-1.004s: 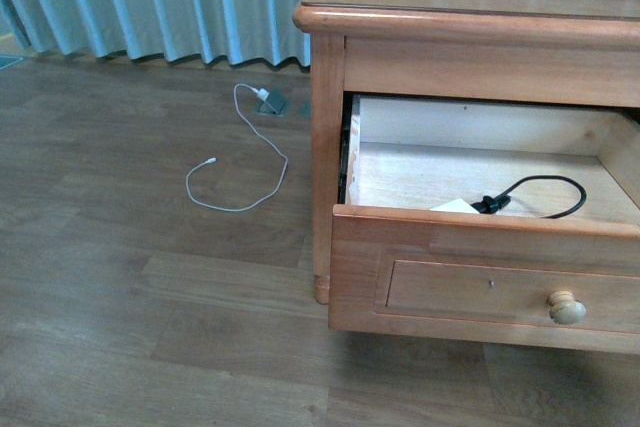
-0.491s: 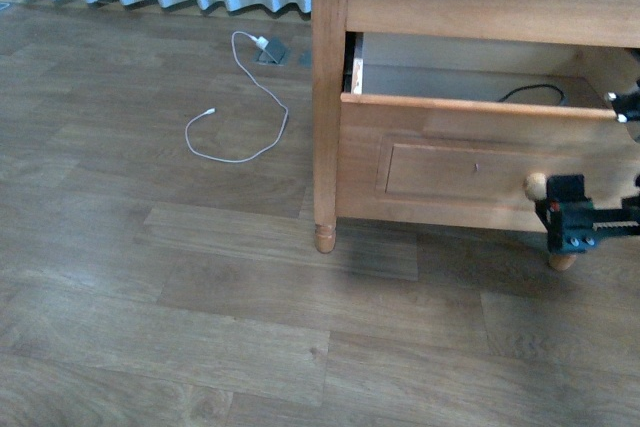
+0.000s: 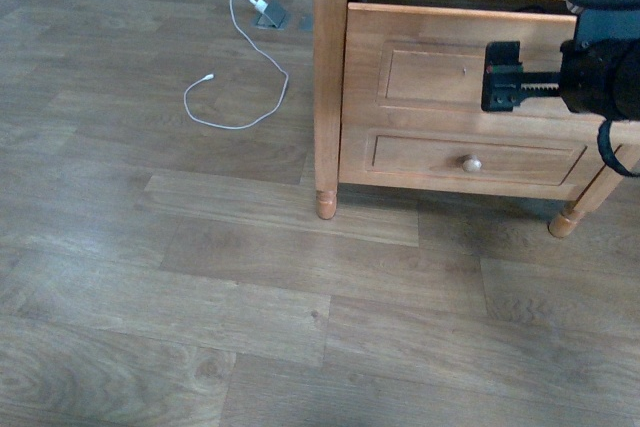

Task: Put charger into drawer

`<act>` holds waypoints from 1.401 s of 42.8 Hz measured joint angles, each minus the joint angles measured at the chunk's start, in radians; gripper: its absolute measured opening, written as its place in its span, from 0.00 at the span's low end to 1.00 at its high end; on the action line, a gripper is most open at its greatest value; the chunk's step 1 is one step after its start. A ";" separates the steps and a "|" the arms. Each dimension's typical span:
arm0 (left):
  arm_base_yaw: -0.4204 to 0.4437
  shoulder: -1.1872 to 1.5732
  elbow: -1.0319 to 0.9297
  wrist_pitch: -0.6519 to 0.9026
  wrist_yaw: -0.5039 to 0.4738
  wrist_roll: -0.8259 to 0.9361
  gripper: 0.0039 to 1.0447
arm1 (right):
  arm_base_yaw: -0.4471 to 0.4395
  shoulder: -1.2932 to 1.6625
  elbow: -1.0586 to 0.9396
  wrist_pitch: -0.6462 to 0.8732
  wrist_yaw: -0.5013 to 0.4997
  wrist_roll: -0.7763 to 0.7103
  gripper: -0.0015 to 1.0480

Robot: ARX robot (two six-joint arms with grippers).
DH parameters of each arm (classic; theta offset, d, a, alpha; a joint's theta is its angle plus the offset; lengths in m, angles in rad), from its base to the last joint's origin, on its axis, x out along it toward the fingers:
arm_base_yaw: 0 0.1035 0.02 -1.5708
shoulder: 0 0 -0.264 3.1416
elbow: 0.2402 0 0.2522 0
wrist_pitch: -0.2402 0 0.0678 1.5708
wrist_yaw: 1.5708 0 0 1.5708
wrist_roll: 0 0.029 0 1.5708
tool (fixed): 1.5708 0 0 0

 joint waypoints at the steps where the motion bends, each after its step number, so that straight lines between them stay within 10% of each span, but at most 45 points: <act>1: 0.000 0.000 0.000 0.000 0.000 0.000 0.94 | 0.003 0.011 0.017 0.003 0.005 -0.001 0.92; 31: 0.000 0.000 0.000 0.000 0.000 0.000 0.94 | 0.038 0.179 0.240 0.093 0.143 -0.006 0.92; 60: 0.000 0.000 0.000 0.000 0.000 0.000 0.94 | -0.025 -0.706 -0.494 0.031 -0.137 0.071 0.92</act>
